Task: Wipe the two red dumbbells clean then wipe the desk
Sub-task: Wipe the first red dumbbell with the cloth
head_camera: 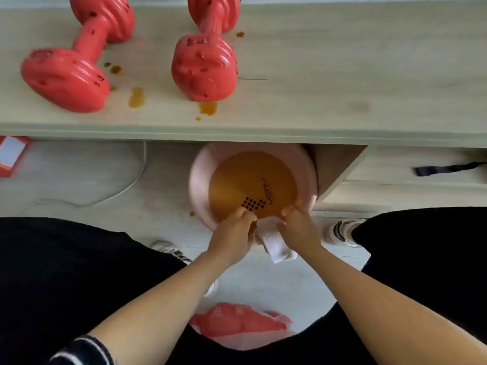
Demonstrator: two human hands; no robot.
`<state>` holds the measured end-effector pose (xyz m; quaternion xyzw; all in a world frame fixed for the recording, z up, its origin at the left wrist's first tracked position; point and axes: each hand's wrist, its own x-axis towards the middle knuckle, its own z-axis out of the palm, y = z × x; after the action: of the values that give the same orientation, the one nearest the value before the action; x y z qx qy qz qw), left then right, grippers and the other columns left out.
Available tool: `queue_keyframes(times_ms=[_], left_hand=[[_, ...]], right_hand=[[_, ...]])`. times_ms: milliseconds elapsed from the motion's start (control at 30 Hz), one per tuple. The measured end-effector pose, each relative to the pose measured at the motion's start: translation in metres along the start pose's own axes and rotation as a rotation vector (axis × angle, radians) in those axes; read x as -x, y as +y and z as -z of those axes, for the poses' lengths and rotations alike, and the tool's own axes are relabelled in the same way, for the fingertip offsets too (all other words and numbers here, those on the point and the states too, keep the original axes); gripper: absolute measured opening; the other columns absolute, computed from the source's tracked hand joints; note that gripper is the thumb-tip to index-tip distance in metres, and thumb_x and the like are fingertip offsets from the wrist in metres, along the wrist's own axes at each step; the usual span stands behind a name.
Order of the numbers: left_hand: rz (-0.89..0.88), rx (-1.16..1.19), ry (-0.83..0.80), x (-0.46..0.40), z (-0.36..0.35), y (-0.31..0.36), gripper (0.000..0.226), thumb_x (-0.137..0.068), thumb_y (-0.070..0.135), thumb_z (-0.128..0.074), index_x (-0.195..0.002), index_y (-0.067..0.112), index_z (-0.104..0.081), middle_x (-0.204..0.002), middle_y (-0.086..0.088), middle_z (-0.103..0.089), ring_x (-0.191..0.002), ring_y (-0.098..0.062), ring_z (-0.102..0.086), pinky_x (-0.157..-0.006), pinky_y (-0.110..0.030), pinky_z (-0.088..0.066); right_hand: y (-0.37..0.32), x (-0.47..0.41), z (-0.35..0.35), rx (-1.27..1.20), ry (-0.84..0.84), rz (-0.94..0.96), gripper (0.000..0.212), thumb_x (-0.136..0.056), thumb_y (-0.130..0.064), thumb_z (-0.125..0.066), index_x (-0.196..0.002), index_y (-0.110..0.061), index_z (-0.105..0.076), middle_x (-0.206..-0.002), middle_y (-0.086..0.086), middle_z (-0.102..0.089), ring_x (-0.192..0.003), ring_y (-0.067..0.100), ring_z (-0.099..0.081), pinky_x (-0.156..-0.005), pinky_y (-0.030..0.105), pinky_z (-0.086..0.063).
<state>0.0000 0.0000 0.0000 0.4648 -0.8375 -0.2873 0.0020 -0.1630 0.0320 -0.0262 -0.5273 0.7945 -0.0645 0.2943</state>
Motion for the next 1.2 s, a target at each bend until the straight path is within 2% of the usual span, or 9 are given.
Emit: queue_keyframes(times_ms=[200,333,467,600,733,833,967,1067,1200], left_hand=[[0.062,-0.032,-0.116,-0.011,-0.023,-0.009,0.033,-0.091,0.019,-0.055,-0.123,0.018,-0.051,-0.127,0.002,-0.046,-0.107,-0.017,-0.054,-0.088,-0.024,-0.045],[0.075,-0.039,-0.139,-0.018,-0.029,-0.012,0.034,-0.091,0.020,-0.056,-0.124,0.019,-0.050,-0.128,0.002,-0.044,-0.105,-0.017,-0.054,-0.081,-0.020,-0.039],[0.090,-0.018,-0.162,-0.022,-0.029,-0.009,0.033,-0.091,0.019,-0.055,-0.123,0.017,-0.049,-0.129,0.001,-0.043,-0.104,-0.019,-0.054,-0.078,-0.020,-0.036],[0.102,0.036,-0.133,-0.023,-0.028,-0.005,0.032,-0.090,0.017,-0.056,-0.121,0.017,-0.049,-0.127,0.001,-0.044,-0.107,-0.019,-0.053,-0.084,-0.029,-0.048],[0.054,0.085,-0.069,-0.023,-0.017,0.004,0.055,-0.087,0.016,-0.063,-0.135,0.024,-0.037,-0.139,0.004,-0.039,-0.119,-0.021,-0.048,-0.091,-0.038,-0.049],[-0.016,0.111,-0.089,-0.022,0.002,0.007,0.057,-0.086,0.011,-0.063,-0.134,0.030,-0.039,-0.142,0.010,-0.037,-0.121,-0.018,-0.046,-0.094,-0.038,-0.048],[-0.050,0.145,-0.075,-0.014,0.038,0.018,0.013,-0.088,0.027,-0.058,-0.097,0.020,-0.052,-0.111,0.003,-0.052,-0.092,-0.021,-0.053,-0.075,-0.041,-0.047],[-0.081,0.238,-0.042,-0.004,0.053,0.031,0.016,-0.089,0.035,-0.057,-0.084,0.023,-0.048,-0.086,0.004,-0.055,-0.079,-0.016,-0.054,-0.066,-0.034,-0.043],[-0.126,0.384,0.081,0.003,0.075,0.050,0.015,-0.088,0.036,-0.060,-0.089,0.024,-0.051,-0.086,0.004,-0.062,-0.082,-0.014,-0.060,-0.073,-0.038,-0.050]], right_hand=[[0.032,-0.013,-0.036,-0.170,-0.345,-0.465,0.058,-0.088,-0.027,-0.061,-0.133,-0.002,-0.035,-0.129,0.015,-0.047,-0.119,0.029,-0.049,-0.091,0.031,-0.043],[0.043,-0.019,-0.042,-0.369,-0.378,-0.569,0.044,-0.083,-0.009,-0.064,-0.124,0.000,-0.050,-0.124,0.017,-0.055,-0.115,0.032,-0.054,-0.083,0.031,-0.044],[0.041,-0.019,-0.038,-0.413,-0.402,-0.571,0.034,-0.084,-0.012,-0.064,-0.116,0.000,-0.060,-0.120,0.017,-0.062,-0.113,0.031,-0.058,-0.082,0.032,-0.047],[0.020,-0.014,-0.019,-0.405,-0.371,-0.381,0.034,-0.088,-0.016,-0.057,-0.120,-0.005,-0.055,-0.118,0.012,-0.061,-0.112,0.026,-0.057,-0.090,0.031,-0.046],[-0.002,0.001,0.007,-0.403,-0.334,-0.093,0.039,-0.087,-0.021,-0.059,-0.121,-0.005,-0.048,-0.102,0.005,-0.052,-0.091,0.021,-0.051,-0.064,0.022,-0.041],[-0.016,0.012,0.035,-0.380,-0.265,0.091,0.032,-0.080,-0.024,-0.071,-0.106,-0.009,-0.058,-0.087,0.000,-0.056,-0.079,0.018,-0.051,-0.061,0.023,-0.042],[-0.024,0.024,0.073,-0.472,-0.142,0.218,0.024,-0.080,-0.015,-0.072,-0.101,-0.013,-0.061,-0.093,0.000,-0.061,-0.087,0.019,-0.058,-0.077,0.034,-0.053],[-0.028,0.036,0.089,-0.533,-0.005,0.225,0.032,-0.078,-0.018,-0.076,-0.100,-0.019,-0.053,-0.099,0.001,-0.063,-0.091,0.017,-0.061,-0.079,0.033,-0.054],[-0.038,0.054,0.106,-0.554,0.283,0.302,0.030,-0.079,-0.020,-0.074,-0.099,-0.022,-0.051,-0.102,-0.006,-0.055,-0.094,0.011,-0.056,-0.080,0.027,-0.051]])
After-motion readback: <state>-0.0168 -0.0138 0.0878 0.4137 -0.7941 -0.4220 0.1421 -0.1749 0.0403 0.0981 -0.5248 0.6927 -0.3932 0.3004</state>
